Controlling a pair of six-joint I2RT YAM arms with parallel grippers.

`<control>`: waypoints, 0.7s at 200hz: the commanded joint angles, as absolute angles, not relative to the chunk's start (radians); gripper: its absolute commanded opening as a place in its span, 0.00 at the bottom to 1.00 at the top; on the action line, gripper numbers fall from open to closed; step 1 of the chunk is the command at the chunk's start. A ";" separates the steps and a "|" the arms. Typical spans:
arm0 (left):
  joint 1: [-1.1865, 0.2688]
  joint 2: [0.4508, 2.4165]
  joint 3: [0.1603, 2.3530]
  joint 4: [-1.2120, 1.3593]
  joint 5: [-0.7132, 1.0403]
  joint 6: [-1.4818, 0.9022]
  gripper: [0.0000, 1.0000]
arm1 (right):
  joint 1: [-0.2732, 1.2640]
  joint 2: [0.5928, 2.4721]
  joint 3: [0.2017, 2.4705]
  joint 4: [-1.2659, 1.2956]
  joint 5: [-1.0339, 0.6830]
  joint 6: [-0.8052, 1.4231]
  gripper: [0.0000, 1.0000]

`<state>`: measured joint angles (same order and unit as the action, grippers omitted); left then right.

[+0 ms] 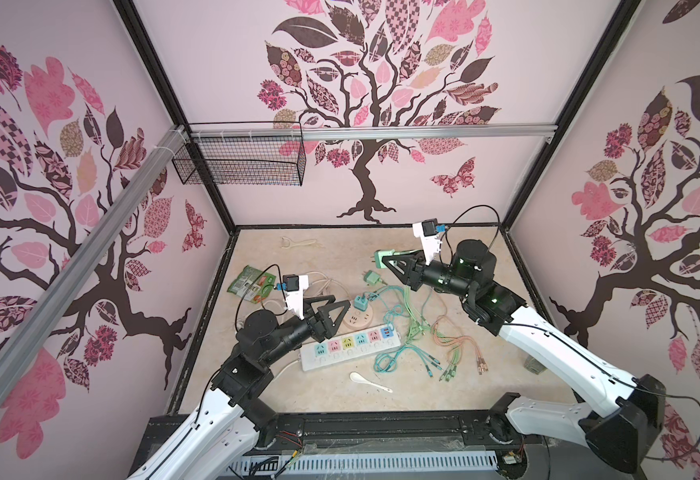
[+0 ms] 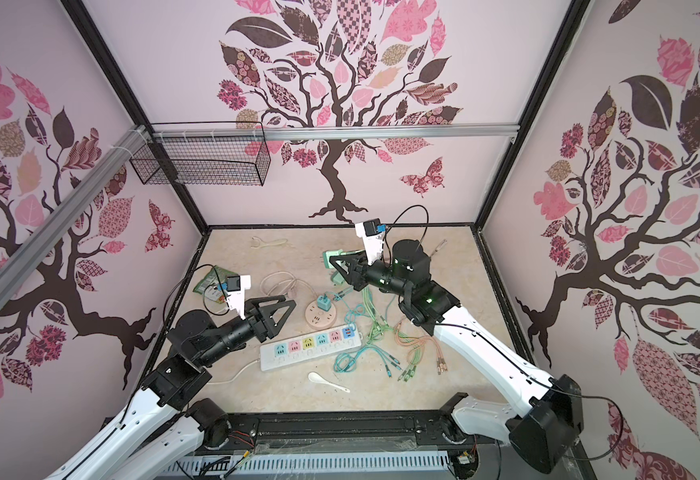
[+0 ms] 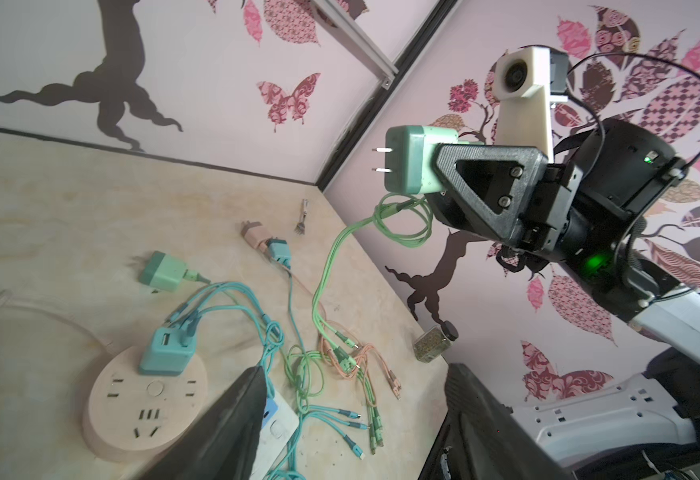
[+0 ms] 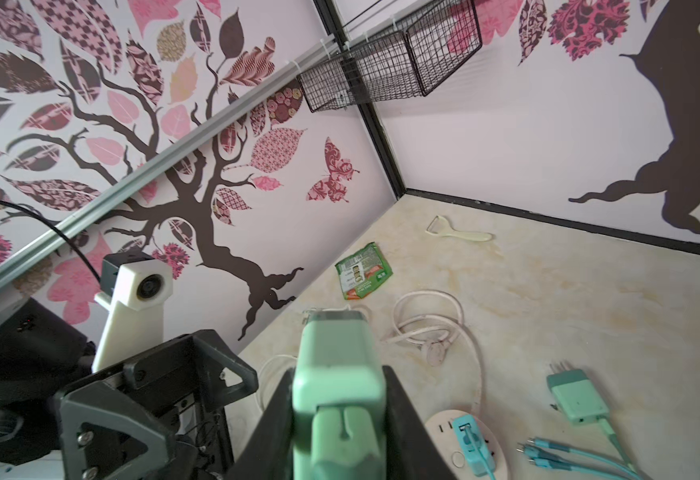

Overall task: Insert the plug
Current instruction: 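Open the left gripper and draw it back while the right gripper keeps the plug, then carry the plug over the round pink socket with the right gripper while the left lowers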

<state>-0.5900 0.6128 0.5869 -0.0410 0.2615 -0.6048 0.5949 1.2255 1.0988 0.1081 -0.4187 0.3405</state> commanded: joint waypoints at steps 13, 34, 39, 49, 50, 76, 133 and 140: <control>-0.585 0.568 0.564 -0.175 0.144 -0.571 0.72 | 0.544 1.310 1.155 0.070 -0.436 0.253 0.17; -0.576 0.554 0.572 -0.252 0.075 -0.570 0.72 | 0.528 1.356 1.165 0.081 -0.453 0.216 0.17; -0.573 0.551 0.573 -0.268 0.063 -0.572 0.72 | 0.529 1.367 1.168 0.081 -0.462 0.203 0.17; -0.559 0.553 0.571 -0.290 0.050 -0.579 0.72 | 0.528 1.392 1.173 0.081 -0.480 0.187 0.17; -0.558 0.553 0.571 -0.292 0.050 -0.581 0.72 | 0.527 1.394 1.173 0.080 -0.483 0.186 0.17; -0.496 0.564 0.542 -0.272 0.145 -0.605 0.67 | 0.529 1.448 1.179 0.088 -0.537 0.207 0.17; -0.462 0.619 0.508 -0.256 0.154 -0.657 0.69 | 0.579 1.500 1.146 0.089 -0.547 0.210 0.17; -0.461 0.636 0.509 -0.258 0.151 -0.655 0.69 | 0.590 1.505 1.148 0.077 -0.545 0.200 0.17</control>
